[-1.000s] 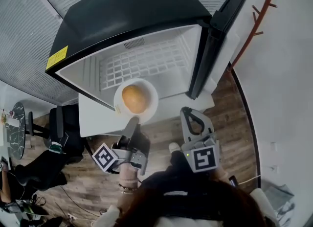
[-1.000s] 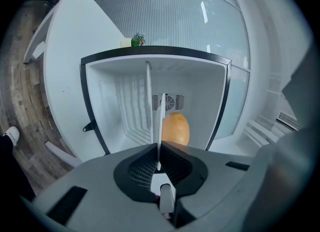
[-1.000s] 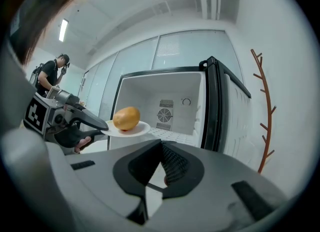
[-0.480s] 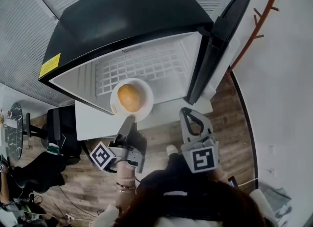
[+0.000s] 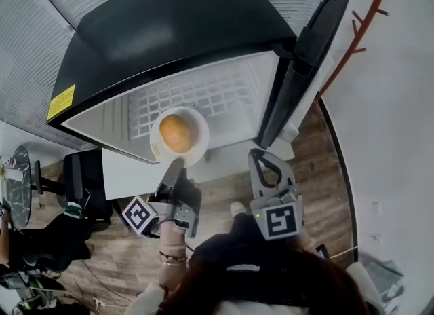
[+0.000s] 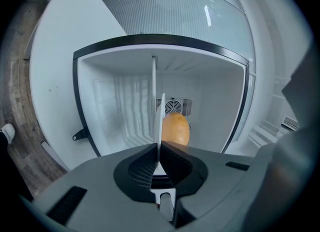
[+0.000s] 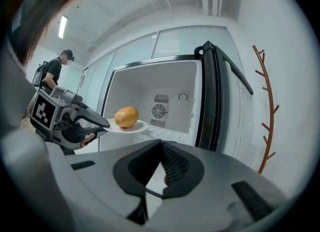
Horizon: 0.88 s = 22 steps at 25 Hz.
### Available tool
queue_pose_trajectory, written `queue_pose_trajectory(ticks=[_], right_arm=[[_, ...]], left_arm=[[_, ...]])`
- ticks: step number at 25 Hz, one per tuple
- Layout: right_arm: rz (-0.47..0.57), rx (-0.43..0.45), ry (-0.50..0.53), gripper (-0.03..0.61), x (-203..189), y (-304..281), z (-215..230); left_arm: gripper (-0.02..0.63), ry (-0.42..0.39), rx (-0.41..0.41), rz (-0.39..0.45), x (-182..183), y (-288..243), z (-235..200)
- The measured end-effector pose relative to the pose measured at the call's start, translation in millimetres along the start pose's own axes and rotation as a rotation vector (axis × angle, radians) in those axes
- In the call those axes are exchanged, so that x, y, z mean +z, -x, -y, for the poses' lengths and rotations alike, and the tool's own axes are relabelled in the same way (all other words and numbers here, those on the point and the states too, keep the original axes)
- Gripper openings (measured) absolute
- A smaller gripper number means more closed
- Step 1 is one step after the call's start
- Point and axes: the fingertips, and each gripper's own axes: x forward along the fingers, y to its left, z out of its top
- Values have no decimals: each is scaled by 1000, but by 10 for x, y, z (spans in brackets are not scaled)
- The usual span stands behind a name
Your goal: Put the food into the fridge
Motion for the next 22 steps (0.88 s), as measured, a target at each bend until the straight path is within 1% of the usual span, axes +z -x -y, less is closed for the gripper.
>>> queue_pose_trajectory(ticks=[15, 22], right_arm=[[-14, 15, 2, 0, -16, -192, 9], [-14, 6, -8, 0, -36, -245, 45]], left_arm=[[15, 20, 12, 2, 149, -242, -27], [15, 18, 12, -3, 179, -349, -9]])
